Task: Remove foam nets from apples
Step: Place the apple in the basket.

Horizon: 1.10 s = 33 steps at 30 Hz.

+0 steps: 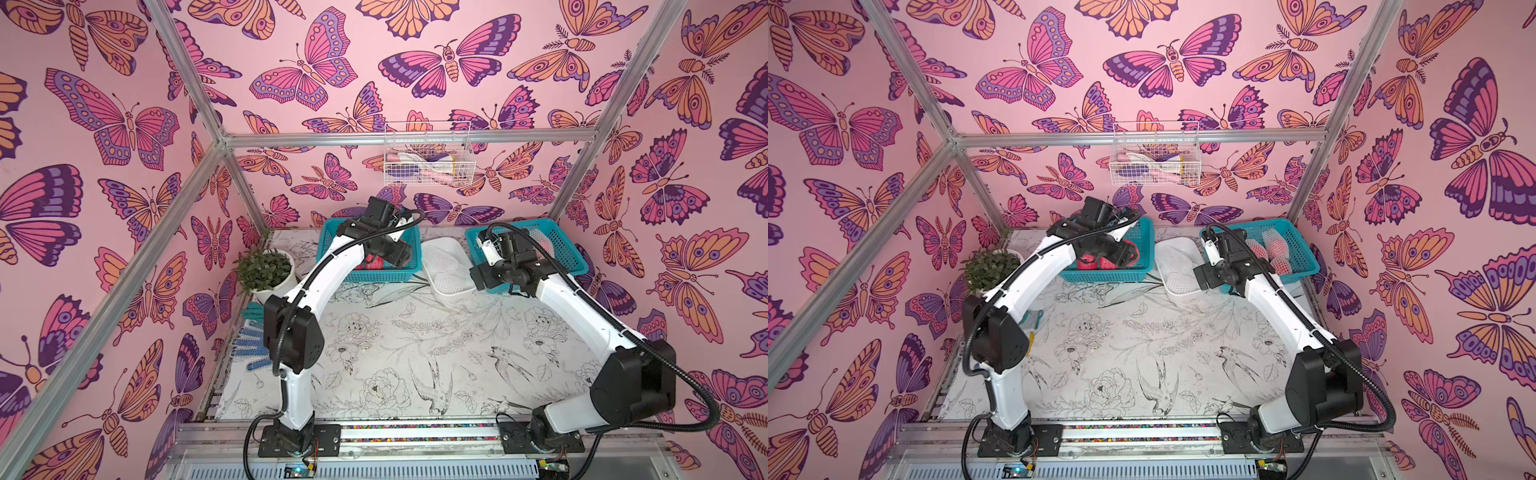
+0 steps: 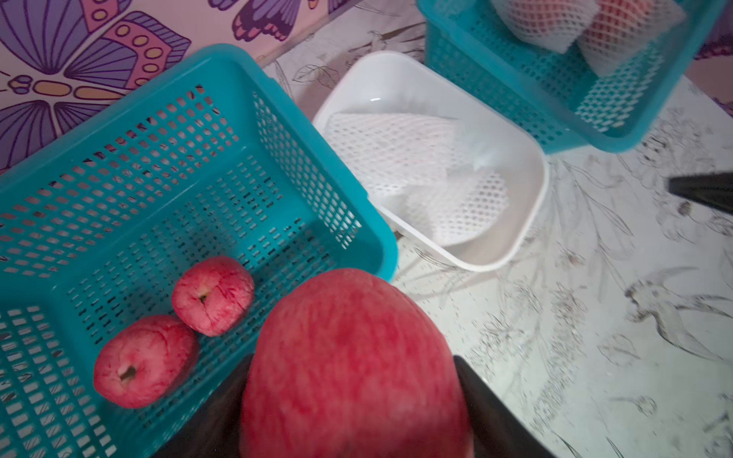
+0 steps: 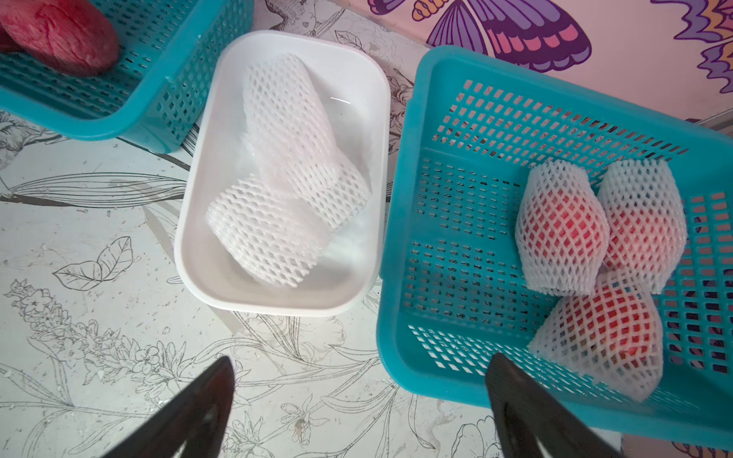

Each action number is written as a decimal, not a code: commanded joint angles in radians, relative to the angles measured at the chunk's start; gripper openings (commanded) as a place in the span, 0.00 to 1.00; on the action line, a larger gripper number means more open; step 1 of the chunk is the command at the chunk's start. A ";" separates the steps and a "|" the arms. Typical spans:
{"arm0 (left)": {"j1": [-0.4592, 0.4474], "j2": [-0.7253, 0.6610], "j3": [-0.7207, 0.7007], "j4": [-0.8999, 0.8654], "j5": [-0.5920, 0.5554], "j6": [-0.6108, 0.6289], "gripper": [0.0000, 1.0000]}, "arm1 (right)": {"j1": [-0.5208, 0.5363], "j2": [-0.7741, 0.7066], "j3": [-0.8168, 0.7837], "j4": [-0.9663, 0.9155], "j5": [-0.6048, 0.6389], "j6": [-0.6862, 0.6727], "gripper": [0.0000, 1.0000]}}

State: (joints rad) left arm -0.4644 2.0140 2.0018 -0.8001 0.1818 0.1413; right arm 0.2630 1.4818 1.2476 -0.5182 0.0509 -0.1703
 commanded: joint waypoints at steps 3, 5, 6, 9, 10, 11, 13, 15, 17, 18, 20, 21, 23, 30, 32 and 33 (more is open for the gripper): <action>0.021 0.181 0.128 -0.062 -0.051 0.002 0.51 | -0.007 0.010 -0.001 0.020 0.004 0.025 1.00; 0.027 0.239 0.172 -0.065 -0.054 0.005 0.51 | -0.007 0.018 0.003 0.030 0.020 0.025 1.00; 0.032 0.265 0.190 -0.065 -0.057 0.001 0.51 | -0.006 0.018 0.001 0.043 0.028 0.025 1.00; 0.041 0.330 0.231 -0.065 -0.066 -0.001 0.51 | -0.007 0.027 0.002 0.069 0.052 0.023 1.00; 0.043 0.347 0.242 -0.066 -0.074 -0.001 0.51 | -0.008 0.032 0.005 0.074 0.057 0.021 1.00; 0.044 0.365 0.253 -0.067 -0.077 0.000 0.51 | -0.010 0.040 0.010 0.074 0.059 0.020 1.00; 0.044 0.392 0.266 -0.067 -0.077 0.000 0.51 | -0.012 0.059 0.020 0.072 0.060 0.022 1.00; 0.044 0.418 0.269 -0.068 -0.076 -0.002 0.51 | -0.016 0.079 0.028 0.073 0.065 0.021 1.00; 0.043 0.439 0.271 -0.069 -0.086 -0.004 0.51 | -0.017 0.083 0.038 0.074 0.069 0.022 1.00; 0.042 0.446 0.271 -0.069 -0.097 -0.002 0.52 | -0.019 0.116 0.043 0.074 0.069 0.023 1.00; 0.040 0.461 0.272 -0.071 -0.113 0.001 0.52 | -0.020 0.131 0.054 0.073 0.066 0.025 1.00; 0.040 0.469 0.277 -0.072 -0.122 0.000 0.52 | -0.020 0.140 0.059 0.074 0.064 0.026 1.00; 0.037 0.482 0.286 -0.074 -0.137 0.001 0.52 | -0.020 0.154 0.065 0.076 0.061 0.031 1.00; 0.024 0.506 0.301 -0.080 -0.151 0.003 0.60 | -0.021 0.173 0.078 0.074 0.066 0.042 1.00; 0.020 0.503 0.306 -0.080 -0.153 -0.002 0.70 | -0.022 0.167 0.075 0.068 0.069 0.036 1.00; 0.020 0.500 0.311 -0.080 -0.154 -0.003 0.76 | -0.023 0.163 0.074 0.066 0.072 0.036 1.00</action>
State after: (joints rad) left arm -0.4370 2.4893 2.2887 -0.8467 0.0509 0.1417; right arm 0.2493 1.6428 1.2945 -0.4480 0.1055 -0.1490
